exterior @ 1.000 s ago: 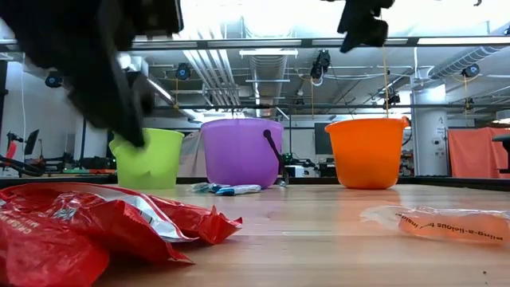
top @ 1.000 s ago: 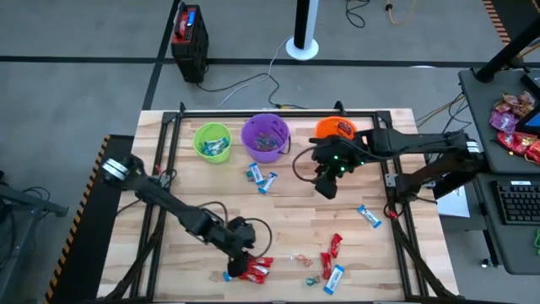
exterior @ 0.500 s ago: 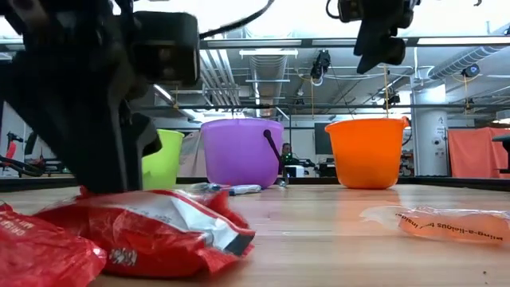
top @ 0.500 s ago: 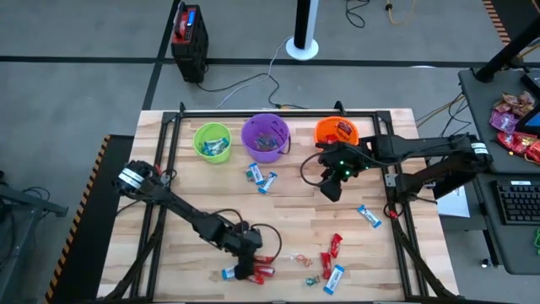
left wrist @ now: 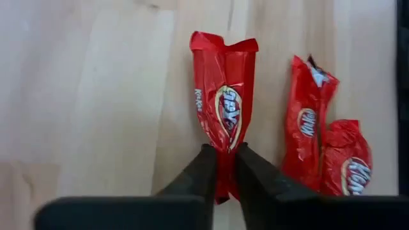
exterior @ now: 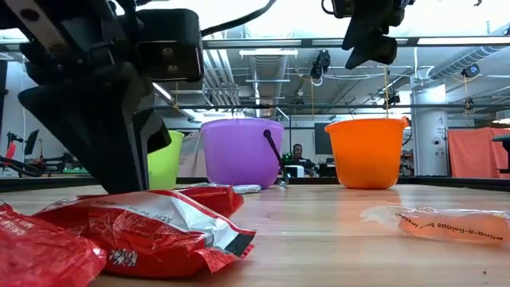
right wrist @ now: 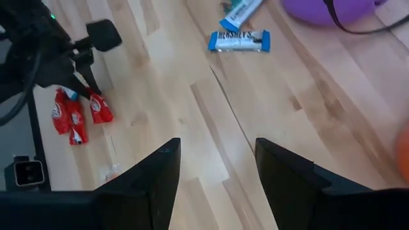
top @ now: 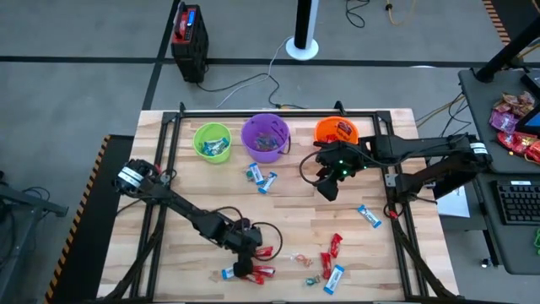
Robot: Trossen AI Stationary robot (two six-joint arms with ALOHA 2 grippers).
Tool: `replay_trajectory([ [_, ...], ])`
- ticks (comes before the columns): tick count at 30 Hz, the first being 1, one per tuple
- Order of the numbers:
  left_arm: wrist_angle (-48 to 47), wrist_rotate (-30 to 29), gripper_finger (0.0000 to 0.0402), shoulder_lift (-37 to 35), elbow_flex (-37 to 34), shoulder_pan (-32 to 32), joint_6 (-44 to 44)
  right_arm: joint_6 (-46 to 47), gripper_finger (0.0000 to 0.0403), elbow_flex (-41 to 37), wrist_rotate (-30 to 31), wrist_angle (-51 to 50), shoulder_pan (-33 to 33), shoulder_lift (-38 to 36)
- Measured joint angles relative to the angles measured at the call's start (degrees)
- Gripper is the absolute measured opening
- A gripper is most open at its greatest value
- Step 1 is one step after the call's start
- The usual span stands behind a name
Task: Sort candy by brand, put in halloween buckets
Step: Put the red chocolate into the orange bucket
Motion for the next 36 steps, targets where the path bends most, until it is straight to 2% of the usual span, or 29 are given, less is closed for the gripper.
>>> replay_trajectory([
  [4,-0.1,2.6,0.0012,-0.4,-0.1,0.9,2.2,-1.0,0.0194,0.0,0.3,0.6,0.0,0.0],
  [10,-4.6,-1.3,0.0002,-4.7,-0.8,1.8,4.1,-6.0,0.0194,-1.7,0.3,6.5,0.0,0.0],
  [13,-6.5,-5.8,0.0001,-8.8,-1.5,3.3,4.6,-5.9,0.0194,-5.5,-1.9,15.7,0.0,0.0],
  [17,-6.4,-13.2,0.0001,-16.0,-1.8,6.1,5.6,-8.8,0.0194,-12.6,-9.4,35.2,1.2,0.9],
  [20,-5.9,-16.0,0.0000,-20.6,-1.7,8.6,7.1,-10.7,0.0194,-15.4,-10.3,45.5,2.9,2.5],
  [23,-5.3,-18.8,0.0000,-24.2,-0.6,10.5,8.5,-10.1,0.0194,-15.6,-8.6,50.7,3.5,3.9],
  [27,-4.8,-24.8,0.0000,-27.1,1.7,11.6,11.8,-9.4,0.0194,-13.5,-7.5,50.4,3.5,5.9],
  [30,-5.0,-28.6,0.0000,-27.4,3.7,12.0,13.5,-8.2,0.0194,-11.3,-3.6,50.7,3.5,7.1],
  [33,-5.1,-34.9,0.0000,-26.9,5.9,12.0,13.6,-8.2,0.0194,-8.2,-2.2,50.6,3.5,8.8],
  [36,-6.9,-40.0,0.0000,-25.2,8.2,12.0,13.6,-5.5,0.0194,-4.8,2.5,50.4,3.5,10.2],
])
